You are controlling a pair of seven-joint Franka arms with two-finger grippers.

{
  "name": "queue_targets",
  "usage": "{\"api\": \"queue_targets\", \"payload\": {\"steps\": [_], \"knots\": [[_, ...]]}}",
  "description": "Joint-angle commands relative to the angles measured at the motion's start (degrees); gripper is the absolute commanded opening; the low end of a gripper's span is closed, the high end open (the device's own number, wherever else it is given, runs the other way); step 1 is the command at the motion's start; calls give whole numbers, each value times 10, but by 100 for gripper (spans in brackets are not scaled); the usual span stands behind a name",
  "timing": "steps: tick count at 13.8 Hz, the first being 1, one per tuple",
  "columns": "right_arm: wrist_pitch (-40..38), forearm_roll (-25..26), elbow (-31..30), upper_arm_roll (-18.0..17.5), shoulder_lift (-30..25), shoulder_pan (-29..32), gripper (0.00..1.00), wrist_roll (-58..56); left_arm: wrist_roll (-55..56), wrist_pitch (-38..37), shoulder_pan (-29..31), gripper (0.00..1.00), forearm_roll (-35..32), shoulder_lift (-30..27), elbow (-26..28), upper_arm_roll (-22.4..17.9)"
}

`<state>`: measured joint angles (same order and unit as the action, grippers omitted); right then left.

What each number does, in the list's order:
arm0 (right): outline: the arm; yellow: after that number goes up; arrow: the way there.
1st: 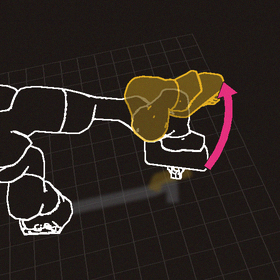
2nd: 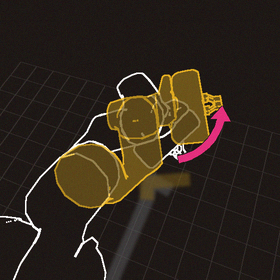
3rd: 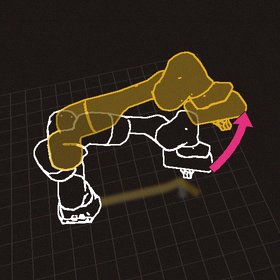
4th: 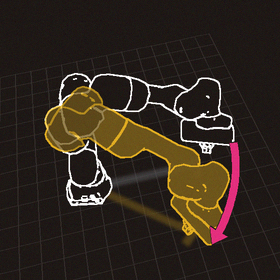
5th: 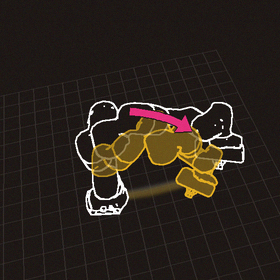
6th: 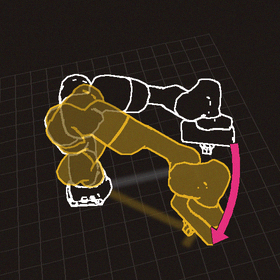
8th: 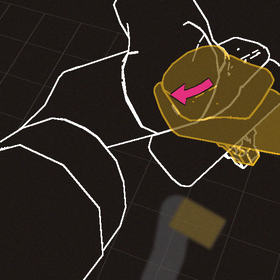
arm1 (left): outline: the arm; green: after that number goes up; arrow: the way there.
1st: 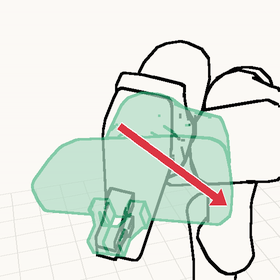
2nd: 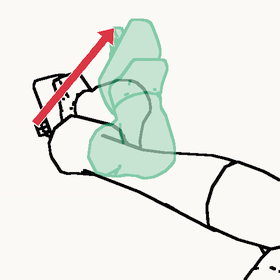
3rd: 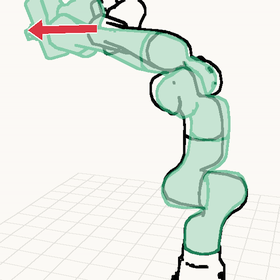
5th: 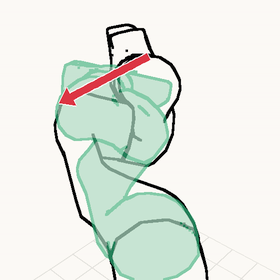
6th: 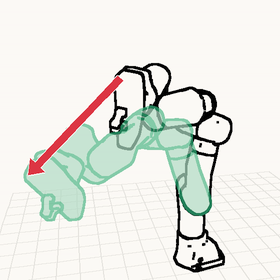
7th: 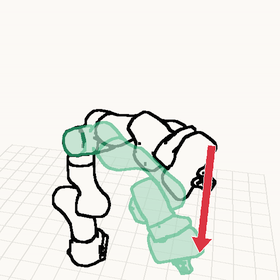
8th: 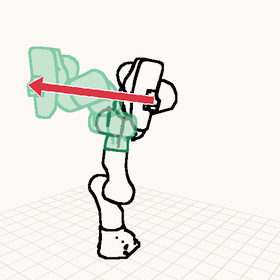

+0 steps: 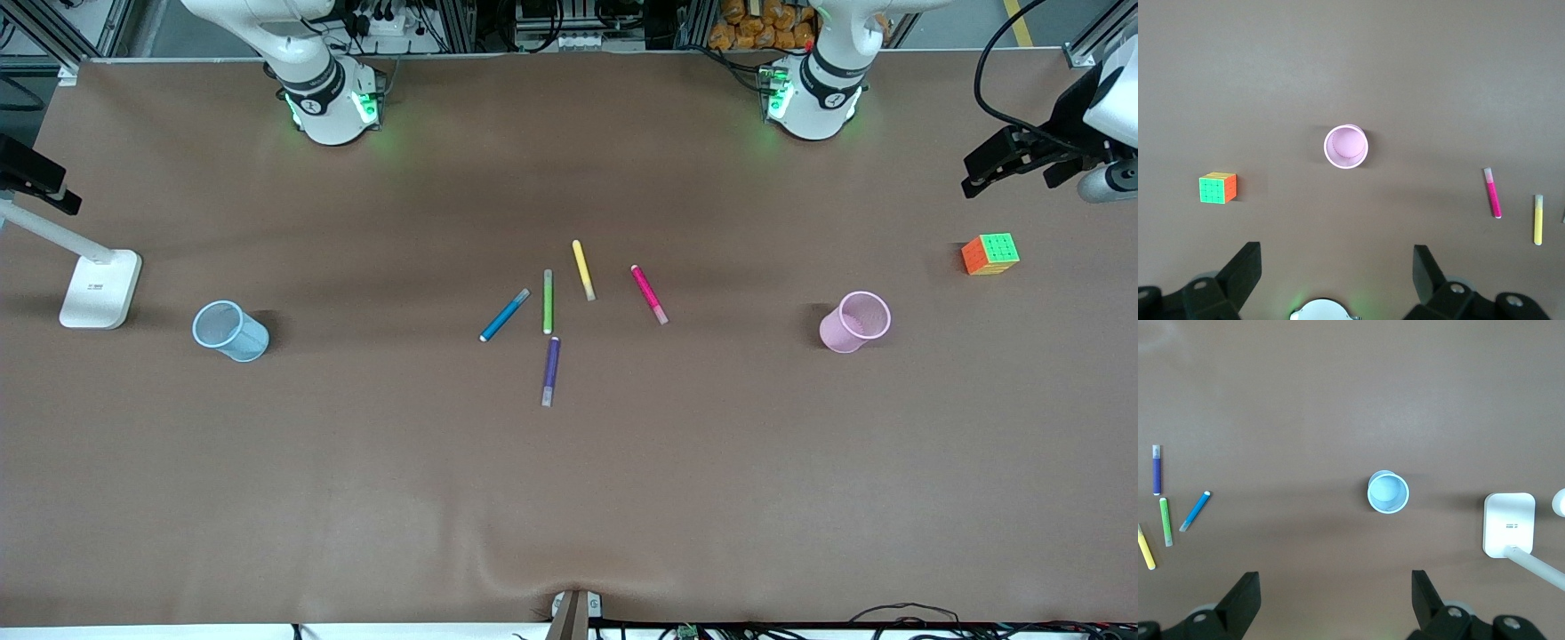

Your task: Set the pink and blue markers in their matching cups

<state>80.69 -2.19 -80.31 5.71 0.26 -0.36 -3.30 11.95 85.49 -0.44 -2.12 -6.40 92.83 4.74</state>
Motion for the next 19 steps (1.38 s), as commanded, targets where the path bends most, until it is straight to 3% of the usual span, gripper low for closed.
{"api": "queue_targets", "payload": {"steps": [1,19], "knots": [[-4,-4,6,-5,3,11,100,-8,-10,-17,2,100,-9,10,-14,2],[-8,-4,5,-5,3,11,100,-7,2,-16,-3,100,-8,19,-14,6]]}}
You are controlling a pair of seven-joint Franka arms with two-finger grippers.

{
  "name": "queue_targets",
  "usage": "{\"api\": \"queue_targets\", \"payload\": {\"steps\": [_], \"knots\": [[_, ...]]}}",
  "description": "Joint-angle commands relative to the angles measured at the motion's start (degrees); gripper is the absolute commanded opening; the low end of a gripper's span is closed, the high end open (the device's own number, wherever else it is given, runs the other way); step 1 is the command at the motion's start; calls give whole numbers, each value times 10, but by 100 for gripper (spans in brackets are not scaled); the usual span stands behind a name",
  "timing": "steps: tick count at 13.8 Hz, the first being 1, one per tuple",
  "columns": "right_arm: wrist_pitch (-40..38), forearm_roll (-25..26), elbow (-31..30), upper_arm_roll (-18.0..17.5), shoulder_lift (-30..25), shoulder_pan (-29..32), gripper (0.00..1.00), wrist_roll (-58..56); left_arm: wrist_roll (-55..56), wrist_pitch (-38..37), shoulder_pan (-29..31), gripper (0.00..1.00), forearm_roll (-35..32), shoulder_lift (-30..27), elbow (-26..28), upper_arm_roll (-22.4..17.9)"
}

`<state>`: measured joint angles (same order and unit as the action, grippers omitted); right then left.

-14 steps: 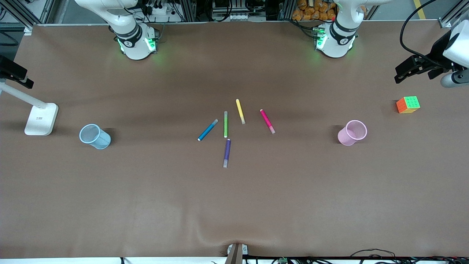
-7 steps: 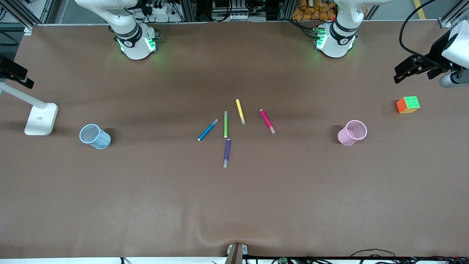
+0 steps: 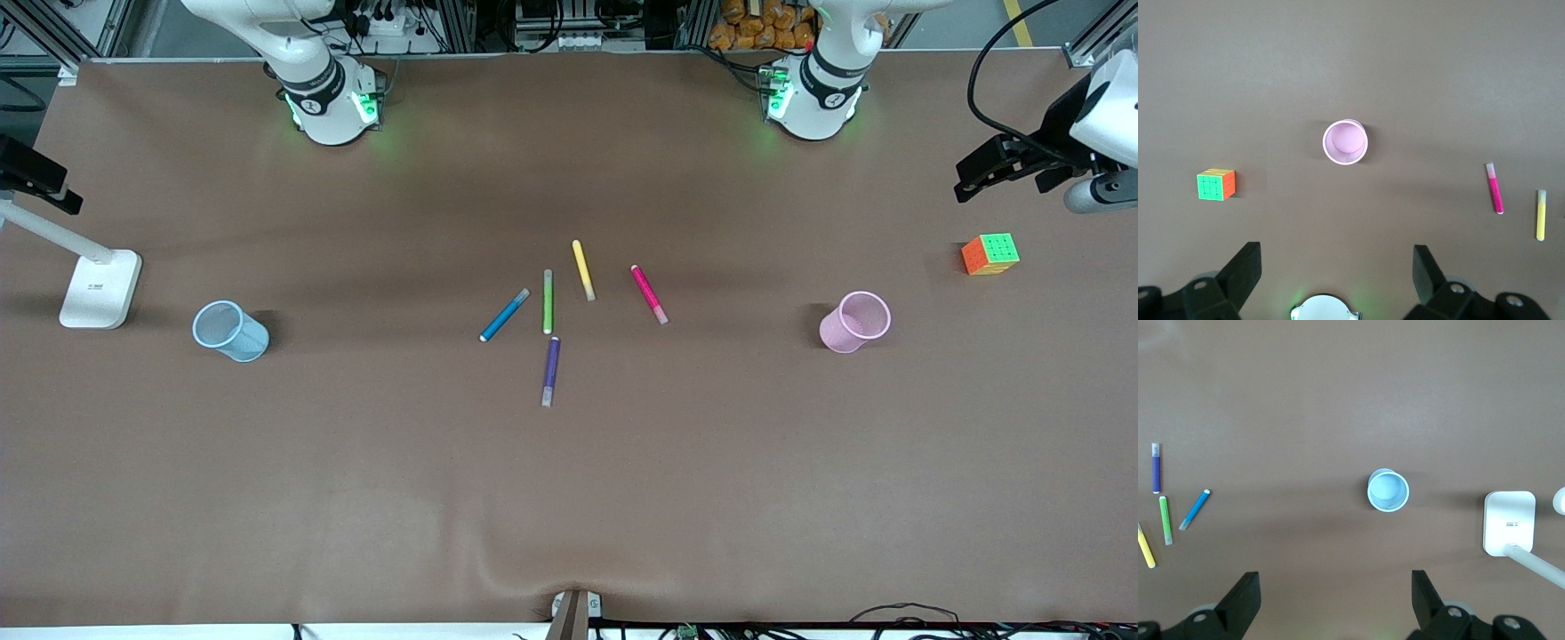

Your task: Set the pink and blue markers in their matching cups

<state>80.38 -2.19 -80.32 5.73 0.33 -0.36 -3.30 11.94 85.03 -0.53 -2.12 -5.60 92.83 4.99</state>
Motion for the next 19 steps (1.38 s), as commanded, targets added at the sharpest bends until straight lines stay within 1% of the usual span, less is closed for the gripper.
{"api": "queue_targets", "payload": {"steps": [1,19], "knots": [[-5,-4,5,-5,2,12,100,-7,4,-11,-2,100,-9,11,-14,5],[-5,-4,1,-5,2,11,100,-6,4,7,-8,100,-2,44,-21,7]]}}
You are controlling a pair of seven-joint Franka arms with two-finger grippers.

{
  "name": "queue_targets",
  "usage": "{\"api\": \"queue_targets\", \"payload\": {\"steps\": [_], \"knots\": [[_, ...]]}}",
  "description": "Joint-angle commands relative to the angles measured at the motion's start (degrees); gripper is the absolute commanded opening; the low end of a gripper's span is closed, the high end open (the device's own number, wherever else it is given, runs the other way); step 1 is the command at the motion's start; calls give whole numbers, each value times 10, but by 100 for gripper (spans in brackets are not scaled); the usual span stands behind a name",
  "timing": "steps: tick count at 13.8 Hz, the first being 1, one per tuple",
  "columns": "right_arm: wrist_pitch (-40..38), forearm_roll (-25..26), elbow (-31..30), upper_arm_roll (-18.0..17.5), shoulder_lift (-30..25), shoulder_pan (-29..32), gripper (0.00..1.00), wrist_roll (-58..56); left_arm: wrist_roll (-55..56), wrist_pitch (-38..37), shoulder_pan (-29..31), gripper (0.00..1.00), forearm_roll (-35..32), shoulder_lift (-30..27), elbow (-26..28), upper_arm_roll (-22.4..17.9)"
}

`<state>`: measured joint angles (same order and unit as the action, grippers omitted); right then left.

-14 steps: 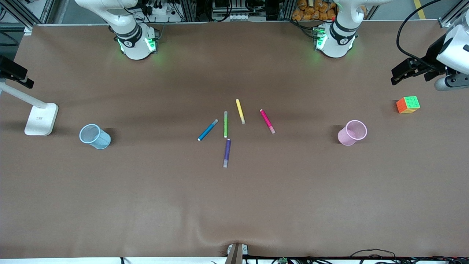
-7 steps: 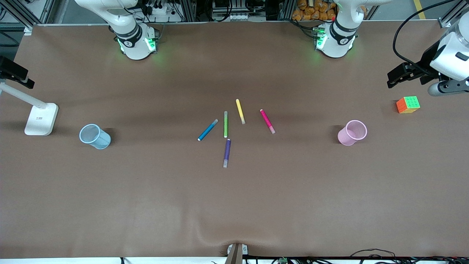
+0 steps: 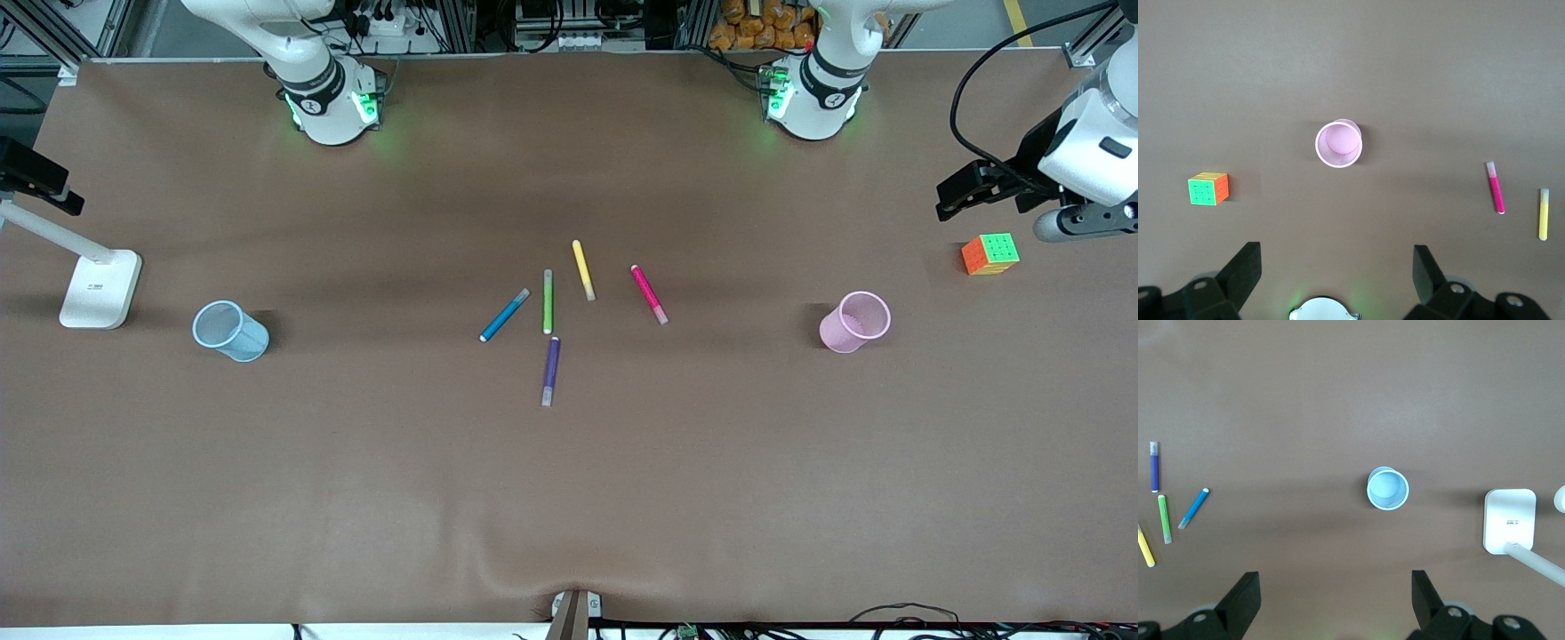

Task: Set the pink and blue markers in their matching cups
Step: 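Reach the left gripper toward the pink marker and grasp it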

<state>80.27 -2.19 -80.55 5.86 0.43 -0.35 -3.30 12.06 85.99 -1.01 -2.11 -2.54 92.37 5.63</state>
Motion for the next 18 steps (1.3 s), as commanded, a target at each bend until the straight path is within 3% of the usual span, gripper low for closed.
{"api": "queue_targets", "payload": {"steps": [1,5,14,18], "knots": [[-4,-4,3,-6,1,11,100,-6,3,-2,-3,100,-1,22,-17,1],[-4,-4,2,-6,1,11,100,-6,22,-4,-21,100,2,56,-51,1],[-5,-4,2,-6,1,11,100,-3,94,-7,-76,100,45,133,-59,1],[-12,-4,2,-6,1,21,100,-3,205,-7,-137,100,46,195,-78,1]]}}
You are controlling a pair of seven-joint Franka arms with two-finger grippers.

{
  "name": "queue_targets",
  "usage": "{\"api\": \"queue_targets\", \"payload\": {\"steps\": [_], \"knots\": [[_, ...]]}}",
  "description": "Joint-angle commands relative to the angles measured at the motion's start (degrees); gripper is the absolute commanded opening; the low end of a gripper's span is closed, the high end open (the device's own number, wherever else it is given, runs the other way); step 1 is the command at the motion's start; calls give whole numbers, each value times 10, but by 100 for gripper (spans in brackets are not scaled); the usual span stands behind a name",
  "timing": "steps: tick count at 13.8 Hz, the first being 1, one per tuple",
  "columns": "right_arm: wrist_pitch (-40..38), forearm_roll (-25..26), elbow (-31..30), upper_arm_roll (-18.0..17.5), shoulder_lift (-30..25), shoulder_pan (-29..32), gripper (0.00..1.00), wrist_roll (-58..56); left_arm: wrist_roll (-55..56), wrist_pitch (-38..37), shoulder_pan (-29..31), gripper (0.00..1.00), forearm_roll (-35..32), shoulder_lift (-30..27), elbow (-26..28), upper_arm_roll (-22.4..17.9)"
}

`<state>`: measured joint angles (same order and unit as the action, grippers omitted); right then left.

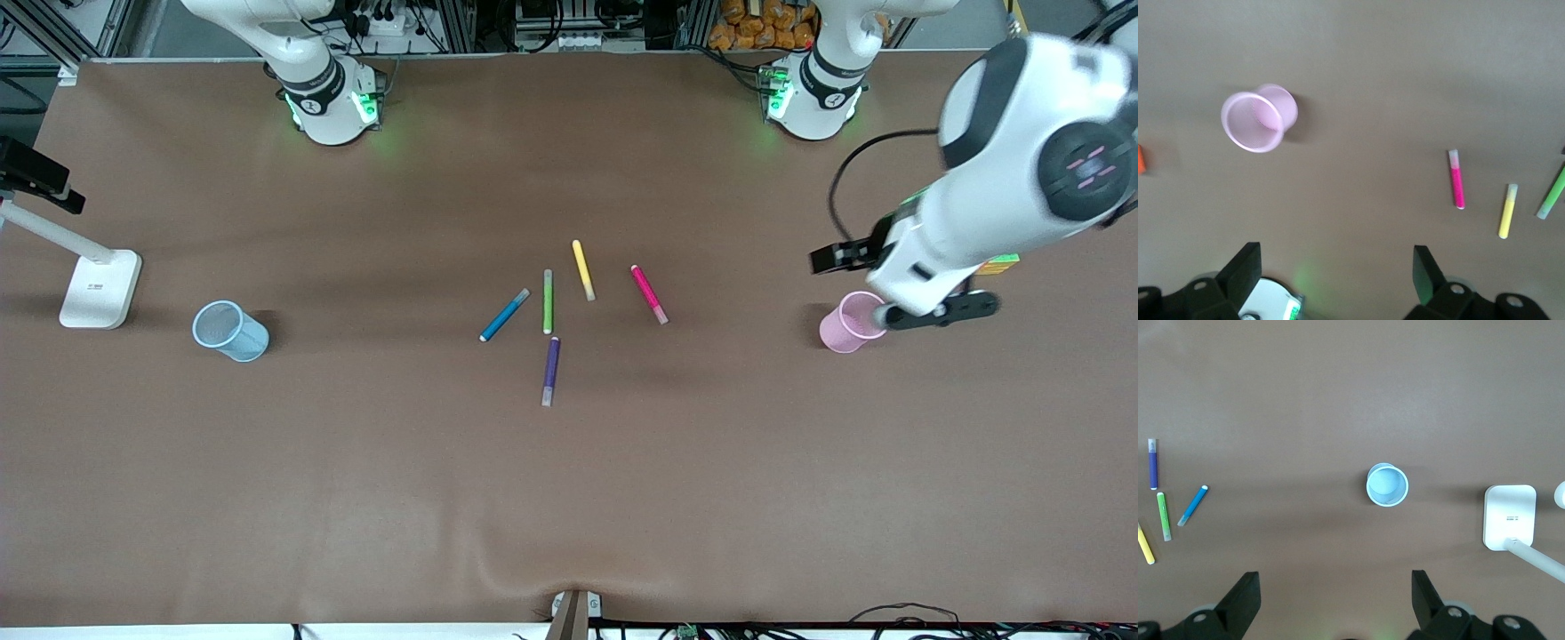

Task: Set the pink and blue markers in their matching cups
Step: 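Reach the left gripper toward the pink marker and grasp it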

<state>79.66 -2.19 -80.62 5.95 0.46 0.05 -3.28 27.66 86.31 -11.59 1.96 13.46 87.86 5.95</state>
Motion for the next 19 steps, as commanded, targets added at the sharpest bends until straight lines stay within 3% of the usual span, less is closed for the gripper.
{"api": "queue_targets", "payload": {"steps": [1,7,14,17,19], "knots": [[-5,-4,3,-7,1,17,100,-3,63,-8,-42,100,7,50,-35,-2],[-6,-4,3,-7,1,19,100,-2,110,44,-70,100,97,118,-33,-2],[-6,-5,3,-8,1,20,100,-2,150,125,-108,100,127,190,-22,-2],[-6,-5,3,-7,1,20,100,-2,151,192,-117,100,140,199,28,-2],[-6,-6,3,-7,1,20,100,-2,151,205,-127,100,141,215,34,-2]]}}
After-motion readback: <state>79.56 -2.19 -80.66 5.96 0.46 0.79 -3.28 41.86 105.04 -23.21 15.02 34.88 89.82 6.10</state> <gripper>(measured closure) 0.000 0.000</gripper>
